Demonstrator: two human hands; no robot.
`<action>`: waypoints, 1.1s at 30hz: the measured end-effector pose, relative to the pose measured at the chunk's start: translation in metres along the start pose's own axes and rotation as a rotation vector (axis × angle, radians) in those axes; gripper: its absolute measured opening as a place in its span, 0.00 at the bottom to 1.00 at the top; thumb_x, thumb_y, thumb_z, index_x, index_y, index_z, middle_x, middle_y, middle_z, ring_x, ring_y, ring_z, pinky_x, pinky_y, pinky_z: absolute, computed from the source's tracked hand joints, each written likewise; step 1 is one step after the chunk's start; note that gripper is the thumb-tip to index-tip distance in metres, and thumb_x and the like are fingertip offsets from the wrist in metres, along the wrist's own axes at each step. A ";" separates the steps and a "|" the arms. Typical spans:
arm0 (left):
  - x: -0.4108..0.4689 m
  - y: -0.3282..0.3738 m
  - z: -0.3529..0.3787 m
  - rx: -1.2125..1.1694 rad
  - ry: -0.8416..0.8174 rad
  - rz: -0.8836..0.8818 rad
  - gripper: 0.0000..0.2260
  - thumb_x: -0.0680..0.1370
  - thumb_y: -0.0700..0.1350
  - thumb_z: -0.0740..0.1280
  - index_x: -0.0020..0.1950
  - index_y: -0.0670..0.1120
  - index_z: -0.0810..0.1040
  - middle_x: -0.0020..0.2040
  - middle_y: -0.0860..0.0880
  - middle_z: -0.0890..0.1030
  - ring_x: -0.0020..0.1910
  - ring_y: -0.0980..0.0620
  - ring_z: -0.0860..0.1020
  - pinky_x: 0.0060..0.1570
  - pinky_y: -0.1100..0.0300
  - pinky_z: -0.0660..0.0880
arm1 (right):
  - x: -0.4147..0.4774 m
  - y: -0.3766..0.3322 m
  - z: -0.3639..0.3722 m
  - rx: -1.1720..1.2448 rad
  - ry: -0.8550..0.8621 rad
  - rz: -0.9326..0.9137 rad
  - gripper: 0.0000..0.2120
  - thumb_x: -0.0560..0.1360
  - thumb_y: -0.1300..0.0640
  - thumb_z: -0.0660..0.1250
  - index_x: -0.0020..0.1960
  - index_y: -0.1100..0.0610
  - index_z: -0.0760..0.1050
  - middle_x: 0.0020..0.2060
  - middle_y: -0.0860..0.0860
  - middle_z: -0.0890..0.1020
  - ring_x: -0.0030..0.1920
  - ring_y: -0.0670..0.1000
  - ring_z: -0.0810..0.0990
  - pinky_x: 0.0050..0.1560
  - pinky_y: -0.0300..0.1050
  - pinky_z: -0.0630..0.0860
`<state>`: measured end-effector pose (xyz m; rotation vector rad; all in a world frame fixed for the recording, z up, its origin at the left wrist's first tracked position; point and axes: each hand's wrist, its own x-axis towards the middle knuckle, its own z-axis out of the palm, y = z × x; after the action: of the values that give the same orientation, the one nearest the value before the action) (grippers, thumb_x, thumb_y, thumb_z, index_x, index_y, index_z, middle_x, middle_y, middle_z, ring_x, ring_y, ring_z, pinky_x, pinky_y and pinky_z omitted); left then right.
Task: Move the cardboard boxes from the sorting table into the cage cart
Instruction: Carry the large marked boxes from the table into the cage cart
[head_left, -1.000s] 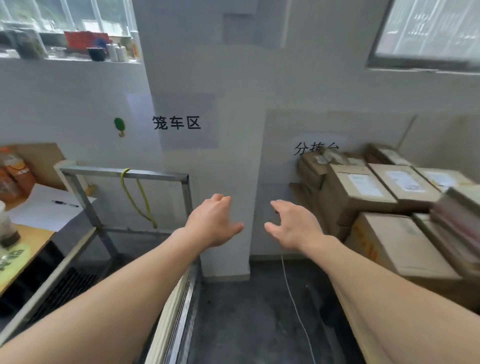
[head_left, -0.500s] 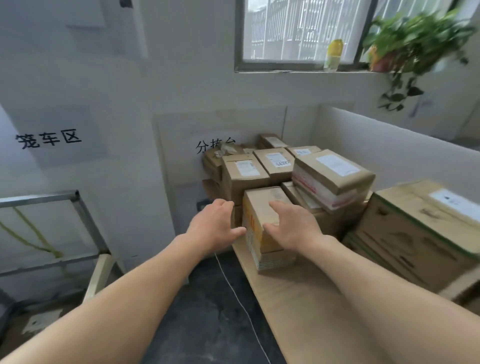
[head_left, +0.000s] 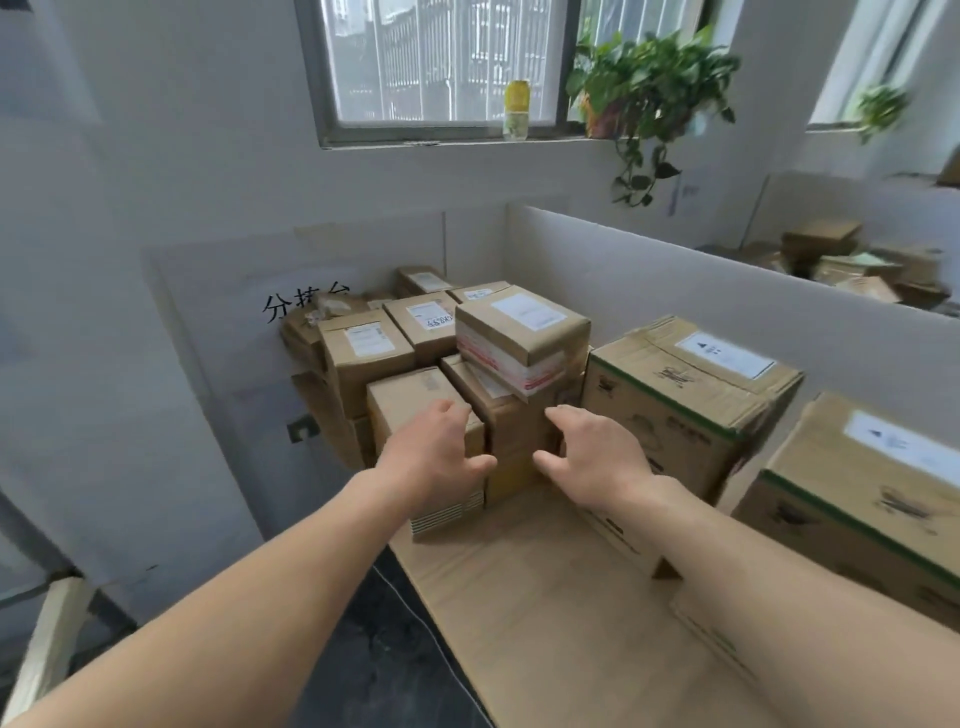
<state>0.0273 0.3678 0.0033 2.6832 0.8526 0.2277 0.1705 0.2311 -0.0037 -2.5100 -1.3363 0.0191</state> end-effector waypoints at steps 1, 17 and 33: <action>0.000 0.005 0.001 -0.003 0.003 0.025 0.33 0.78 0.58 0.69 0.79 0.47 0.64 0.76 0.48 0.68 0.72 0.47 0.70 0.66 0.52 0.71 | -0.005 0.004 -0.002 -0.009 0.002 0.026 0.27 0.79 0.44 0.66 0.74 0.53 0.69 0.69 0.49 0.76 0.69 0.53 0.74 0.66 0.52 0.74; -0.008 0.075 0.011 -0.060 -0.081 0.326 0.28 0.78 0.58 0.70 0.74 0.49 0.69 0.71 0.50 0.72 0.66 0.51 0.74 0.51 0.62 0.71 | -0.084 0.040 -0.044 -0.060 0.138 0.281 0.18 0.78 0.45 0.66 0.64 0.52 0.75 0.57 0.48 0.81 0.55 0.52 0.79 0.54 0.51 0.80; 0.001 0.199 0.066 -0.111 -0.128 0.339 0.27 0.78 0.60 0.68 0.70 0.45 0.73 0.64 0.47 0.78 0.61 0.48 0.76 0.59 0.55 0.74 | -0.118 0.197 -0.127 -0.109 0.218 0.424 0.19 0.77 0.46 0.66 0.65 0.54 0.76 0.56 0.51 0.82 0.54 0.55 0.79 0.50 0.51 0.78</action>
<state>0.1503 0.1988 0.0101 2.6879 0.3334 0.1705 0.2813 -0.0002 0.0501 -2.7453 -0.7252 -0.2354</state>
